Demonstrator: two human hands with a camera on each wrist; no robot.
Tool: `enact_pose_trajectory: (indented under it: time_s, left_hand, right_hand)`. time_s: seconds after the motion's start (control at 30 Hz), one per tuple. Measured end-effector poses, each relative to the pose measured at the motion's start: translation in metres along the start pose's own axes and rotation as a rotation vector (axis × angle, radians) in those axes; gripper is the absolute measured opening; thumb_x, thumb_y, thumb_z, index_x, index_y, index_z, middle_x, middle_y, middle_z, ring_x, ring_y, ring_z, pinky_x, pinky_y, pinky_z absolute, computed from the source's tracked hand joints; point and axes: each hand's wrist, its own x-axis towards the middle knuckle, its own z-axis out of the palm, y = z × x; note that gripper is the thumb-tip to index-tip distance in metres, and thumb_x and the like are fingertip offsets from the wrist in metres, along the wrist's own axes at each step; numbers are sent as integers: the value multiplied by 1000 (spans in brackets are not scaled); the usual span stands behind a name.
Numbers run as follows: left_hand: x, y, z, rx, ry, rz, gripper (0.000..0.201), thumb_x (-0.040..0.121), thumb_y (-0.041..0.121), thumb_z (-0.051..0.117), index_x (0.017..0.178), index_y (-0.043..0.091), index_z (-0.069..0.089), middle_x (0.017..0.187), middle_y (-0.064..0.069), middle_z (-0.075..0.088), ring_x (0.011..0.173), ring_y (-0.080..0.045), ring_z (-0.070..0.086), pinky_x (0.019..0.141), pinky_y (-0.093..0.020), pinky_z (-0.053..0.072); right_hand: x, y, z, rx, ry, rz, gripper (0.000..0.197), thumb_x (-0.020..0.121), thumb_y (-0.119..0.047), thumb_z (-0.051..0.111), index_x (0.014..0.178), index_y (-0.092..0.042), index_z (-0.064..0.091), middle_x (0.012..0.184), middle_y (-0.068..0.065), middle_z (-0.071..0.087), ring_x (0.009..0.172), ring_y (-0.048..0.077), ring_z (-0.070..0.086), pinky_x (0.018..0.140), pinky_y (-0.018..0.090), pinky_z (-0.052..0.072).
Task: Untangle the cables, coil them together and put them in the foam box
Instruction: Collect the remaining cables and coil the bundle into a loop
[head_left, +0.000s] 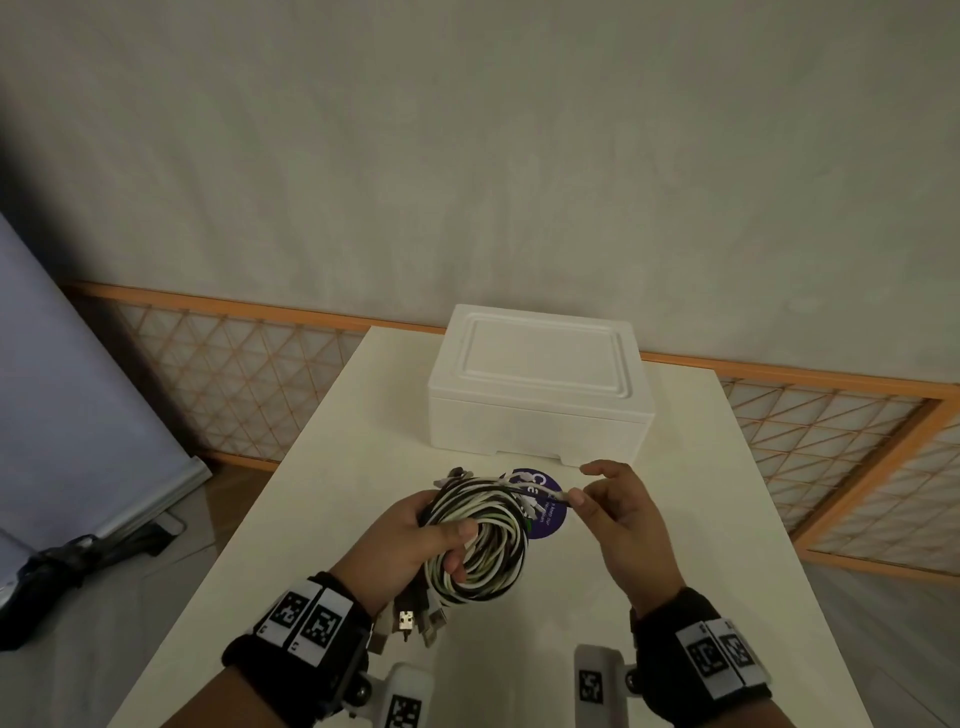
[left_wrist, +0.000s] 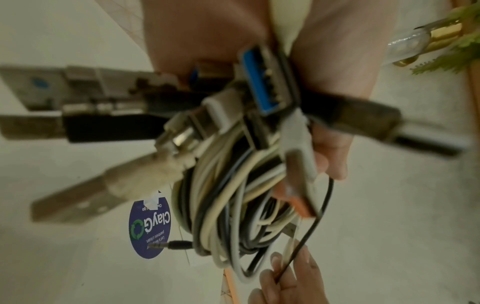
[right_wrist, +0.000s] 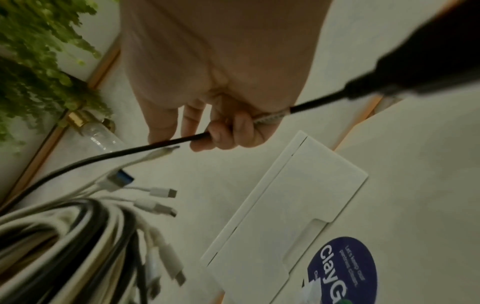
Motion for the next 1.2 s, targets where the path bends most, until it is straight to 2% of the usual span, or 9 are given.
enact_pose_trajectory:
  time_s: [0.13,0.37,0.5,0.6,0.77,0.87,1.03,1.13,1.2]
  left_hand:
    - [-1,0,3,47,-45,-7,44,76,26,71,103,-6,59,55,-5,55,57,-20,57,66,-29,52]
    - [-2,5,8,19,-72,-11,47,71,35,74,101,1,61,56,-5,56,58,-20,60,65,-27,52]
    - [1,5,11,-134,47,-40,24,76,22,73,83,3,59,58,-8,55,58,-22,60,60,-27,51]
    - [3,5,14,-263,145,-44,22,70,19,71,70,3,57,65,-13,61,60,-23,62,57,-27,52]
    - [10,2,25,-421,256,-2,33,75,0,69,107,-5,63,93,-22,72,82,-31,71,63,-32,56]
    - [13,1,29,-444,341,47,27,84,-7,60,111,-3,62,97,-20,72,83,-28,72,62,-29,56]
    - [16,-1,25,-403,359,74,31,85,-8,59,115,-3,59,103,-25,70,89,-35,71,64,-33,56]
    - [15,-1,21,-390,301,108,35,82,-15,56,114,-1,59,106,-26,68,92,-33,70,68,-33,57]
    - [13,-1,20,-367,231,145,43,78,-12,63,118,2,59,109,-23,68,99,-34,68,74,-34,56]
  right_hand:
    - [4,-2,-8,87,53,3,25,85,0,65,85,-24,67,77,2,59,71,13,54,67,19,47]
    - [8,18,15,-340,92,42,20,89,-16,65,73,-28,64,81,-3,65,73,4,57,66,9,40]
    - [-13,31,40,-506,-59,-106,30,93,-35,44,93,-17,68,87,-10,65,83,-2,58,75,17,45]
    - [-25,30,56,-785,-270,-87,32,97,-18,40,126,-24,53,113,-7,62,98,9,59,85,22,47]
    - [-36,3,63,-1075,-535,43,41,94,-16,47,134,-15,38,118,6,55,103,25,58,84,33,47]
    - [-38,-20,60,-1248,-602,-6,37,92,-6,39,129,-9,47,117,10,55,103,28,57,84,34,46]
    - [-32,-41,55,-1142,-558,-208,38,89,2,41,120,-11,58,118,7,55,110,24,53,96,32,44]
    - [-26,-45,53,-980,-519,-329,39,81,5,48,107,-17,65,101,2,65,93,19,62,81,31,53]
    - [-25,-48,52,-815,-422,-258,31,87,-2,52,107,-24,62,95,-6,68,85,7,64,75,22,53]
